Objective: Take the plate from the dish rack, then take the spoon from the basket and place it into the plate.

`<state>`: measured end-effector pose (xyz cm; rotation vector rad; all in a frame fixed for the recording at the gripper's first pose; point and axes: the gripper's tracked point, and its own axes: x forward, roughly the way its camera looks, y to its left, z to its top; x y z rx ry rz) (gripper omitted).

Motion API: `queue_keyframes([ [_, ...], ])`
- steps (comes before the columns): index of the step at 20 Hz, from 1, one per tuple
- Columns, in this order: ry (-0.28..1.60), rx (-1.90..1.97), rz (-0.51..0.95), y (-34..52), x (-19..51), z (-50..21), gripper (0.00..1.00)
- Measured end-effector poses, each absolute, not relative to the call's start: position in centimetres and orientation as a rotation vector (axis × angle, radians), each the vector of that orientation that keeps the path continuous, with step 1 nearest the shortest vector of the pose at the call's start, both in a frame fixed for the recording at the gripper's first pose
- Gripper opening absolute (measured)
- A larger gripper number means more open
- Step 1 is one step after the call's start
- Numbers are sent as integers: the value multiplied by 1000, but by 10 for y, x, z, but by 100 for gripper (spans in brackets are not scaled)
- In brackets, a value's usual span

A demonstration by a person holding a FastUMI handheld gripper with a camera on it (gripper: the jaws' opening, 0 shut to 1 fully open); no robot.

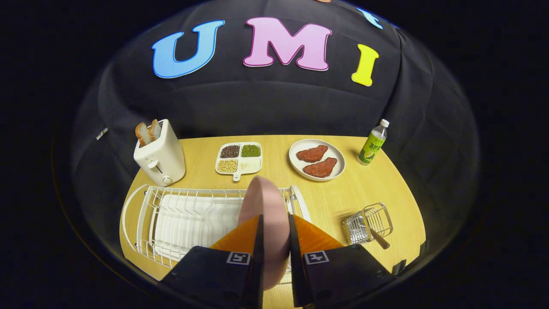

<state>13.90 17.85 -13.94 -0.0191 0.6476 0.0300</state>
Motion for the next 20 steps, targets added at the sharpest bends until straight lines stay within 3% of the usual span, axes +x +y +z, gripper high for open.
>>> queue_keyframes([
  [10, 614, -131, 55, 204, 127, -130, 31],
  [16, 497, -368, 89, 220, 133, -114, 31],
  [20, 431, -467, 91, 198, 142, -103, 20],
])
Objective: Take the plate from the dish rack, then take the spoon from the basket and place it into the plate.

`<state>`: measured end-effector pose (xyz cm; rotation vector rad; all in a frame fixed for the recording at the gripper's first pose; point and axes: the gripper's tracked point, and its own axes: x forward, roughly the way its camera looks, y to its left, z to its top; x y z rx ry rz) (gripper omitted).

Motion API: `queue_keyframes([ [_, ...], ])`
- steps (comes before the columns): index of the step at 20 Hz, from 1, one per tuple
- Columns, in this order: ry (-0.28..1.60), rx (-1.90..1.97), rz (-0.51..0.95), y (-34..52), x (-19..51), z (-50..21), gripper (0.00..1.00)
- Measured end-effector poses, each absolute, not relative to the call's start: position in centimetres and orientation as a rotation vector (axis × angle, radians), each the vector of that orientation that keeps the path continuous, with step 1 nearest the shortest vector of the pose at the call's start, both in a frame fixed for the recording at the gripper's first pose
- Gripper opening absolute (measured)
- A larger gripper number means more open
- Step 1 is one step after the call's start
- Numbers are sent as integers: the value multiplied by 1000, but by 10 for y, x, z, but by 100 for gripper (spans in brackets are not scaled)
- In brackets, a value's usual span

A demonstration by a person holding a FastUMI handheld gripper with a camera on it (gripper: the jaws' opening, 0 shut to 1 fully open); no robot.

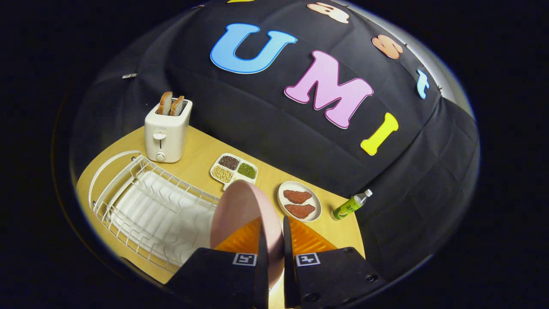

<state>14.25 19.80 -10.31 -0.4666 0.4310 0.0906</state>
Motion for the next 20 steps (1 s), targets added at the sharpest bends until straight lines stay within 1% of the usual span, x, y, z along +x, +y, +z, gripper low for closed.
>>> queue_keyframes([
  [1, 466, -417, 99, 195, 140, -109, 18],
  [3, 507, -354, 105, 183, 141, -115, 18],
  [4, 519, -331, 111, 173, 138, -114, 17],
  [7, 533, -234, 145, 151, 124, -106, 17],
  [14, 571, 7, 213, 75, 57, -108, 17],
  [20, 654, 164, 235, 7, -5, -152, 17],
])
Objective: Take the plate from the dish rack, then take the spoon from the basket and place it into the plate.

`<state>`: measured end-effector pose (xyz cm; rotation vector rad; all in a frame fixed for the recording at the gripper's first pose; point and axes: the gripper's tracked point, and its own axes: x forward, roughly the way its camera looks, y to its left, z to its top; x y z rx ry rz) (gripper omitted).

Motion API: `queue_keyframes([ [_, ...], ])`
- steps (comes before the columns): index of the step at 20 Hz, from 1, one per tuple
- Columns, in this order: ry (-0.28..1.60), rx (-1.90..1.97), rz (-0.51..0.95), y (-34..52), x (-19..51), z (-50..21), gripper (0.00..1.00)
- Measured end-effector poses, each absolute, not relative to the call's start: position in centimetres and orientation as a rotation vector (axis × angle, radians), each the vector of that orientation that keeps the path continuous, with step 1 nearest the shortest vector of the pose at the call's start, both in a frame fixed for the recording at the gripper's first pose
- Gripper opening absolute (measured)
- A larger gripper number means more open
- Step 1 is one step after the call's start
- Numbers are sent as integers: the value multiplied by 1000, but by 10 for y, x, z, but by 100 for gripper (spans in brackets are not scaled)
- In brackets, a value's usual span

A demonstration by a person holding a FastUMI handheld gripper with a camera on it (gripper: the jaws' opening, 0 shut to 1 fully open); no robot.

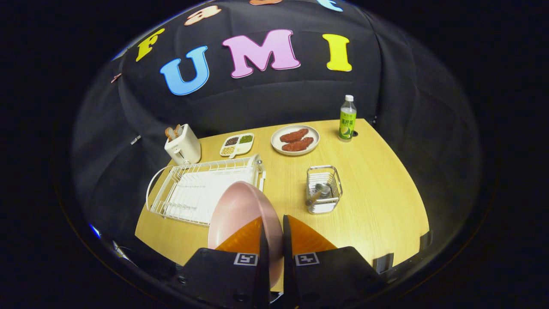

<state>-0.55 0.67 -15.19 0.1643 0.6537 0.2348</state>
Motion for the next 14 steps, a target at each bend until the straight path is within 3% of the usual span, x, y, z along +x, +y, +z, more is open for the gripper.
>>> queue_keyframes([
  [5, 744, 234, 295, -25, -29, -206, 17],
  [14, 910, 332, 400, -35, -9, -305, 18],
])
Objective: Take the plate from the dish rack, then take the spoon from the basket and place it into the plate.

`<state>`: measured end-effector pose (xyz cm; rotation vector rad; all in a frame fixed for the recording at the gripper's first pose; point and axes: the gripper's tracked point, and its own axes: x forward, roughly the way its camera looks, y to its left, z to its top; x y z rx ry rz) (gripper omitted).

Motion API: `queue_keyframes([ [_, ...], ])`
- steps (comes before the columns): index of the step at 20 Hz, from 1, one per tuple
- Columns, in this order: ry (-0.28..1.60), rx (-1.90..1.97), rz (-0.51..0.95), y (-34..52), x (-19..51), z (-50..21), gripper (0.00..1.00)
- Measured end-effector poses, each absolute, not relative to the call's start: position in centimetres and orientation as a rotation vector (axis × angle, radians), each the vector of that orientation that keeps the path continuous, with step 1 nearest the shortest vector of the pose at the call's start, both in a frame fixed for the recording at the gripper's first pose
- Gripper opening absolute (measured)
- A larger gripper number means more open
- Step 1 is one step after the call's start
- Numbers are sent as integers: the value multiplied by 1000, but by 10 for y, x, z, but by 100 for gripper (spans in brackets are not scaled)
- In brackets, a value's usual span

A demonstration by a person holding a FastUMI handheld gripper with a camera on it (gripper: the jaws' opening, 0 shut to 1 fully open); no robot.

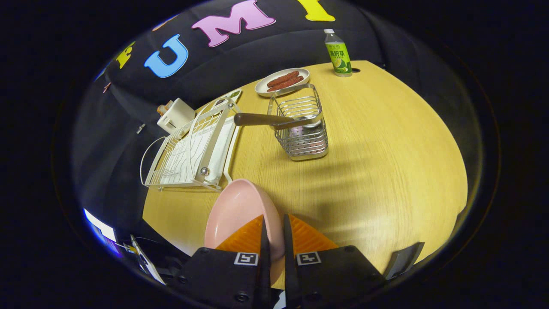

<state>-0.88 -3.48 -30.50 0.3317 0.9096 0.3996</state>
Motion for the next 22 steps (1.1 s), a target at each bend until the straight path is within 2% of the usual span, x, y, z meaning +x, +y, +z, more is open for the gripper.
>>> queue_keyframes([
  [4, 956, 339, 410, -44, -7, -325, 20],
  [5, 949, 329, 421, -47, -8, -322, 18],
  [7, 899, 308, 445, -52, -2, -315, 25],
  [9, 796, 278, 454, -60, 7, -293, 49],
  [12, 619, 181, 472, -70, 24, -252, 100],
  [16, 379, 36, 488, -69, 52, -196, 98],
  [22, 291, -37, 540, -40, 77, -190, 99],
])
